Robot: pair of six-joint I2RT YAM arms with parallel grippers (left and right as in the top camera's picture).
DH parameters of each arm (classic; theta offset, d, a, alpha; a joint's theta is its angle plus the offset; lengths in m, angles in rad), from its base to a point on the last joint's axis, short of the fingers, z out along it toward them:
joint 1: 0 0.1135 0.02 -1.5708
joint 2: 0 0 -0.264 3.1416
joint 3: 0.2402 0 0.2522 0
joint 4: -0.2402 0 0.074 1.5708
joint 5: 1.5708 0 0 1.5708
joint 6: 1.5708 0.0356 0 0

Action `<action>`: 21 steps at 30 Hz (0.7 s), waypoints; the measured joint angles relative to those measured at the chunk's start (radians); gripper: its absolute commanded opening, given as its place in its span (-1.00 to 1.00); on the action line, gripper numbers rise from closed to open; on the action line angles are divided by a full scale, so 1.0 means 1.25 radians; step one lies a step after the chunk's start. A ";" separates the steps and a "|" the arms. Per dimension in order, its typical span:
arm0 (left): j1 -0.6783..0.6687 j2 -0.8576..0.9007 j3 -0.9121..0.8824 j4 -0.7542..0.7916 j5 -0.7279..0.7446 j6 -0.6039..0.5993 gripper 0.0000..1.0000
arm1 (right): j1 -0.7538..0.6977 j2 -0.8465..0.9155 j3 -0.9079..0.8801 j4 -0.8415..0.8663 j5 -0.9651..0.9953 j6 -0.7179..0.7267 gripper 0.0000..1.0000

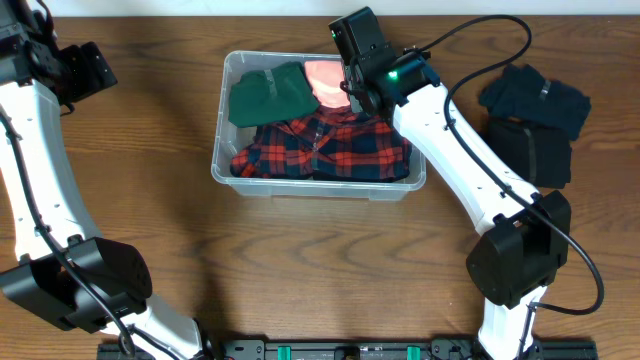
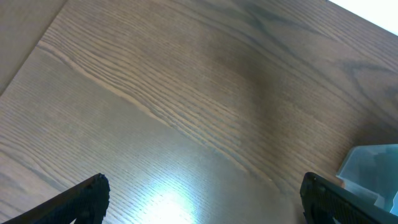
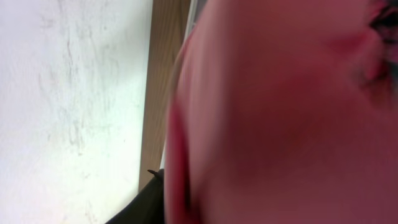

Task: Pack container
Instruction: 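Lower and release the pink garment, pressing it flat with the right gripper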

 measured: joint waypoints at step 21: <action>0.000 0.000 0.000 0.000 0.000 0.000 0.96 | 0.004 0.000 -0.001 0.116 -0.048 -0.604 -0.23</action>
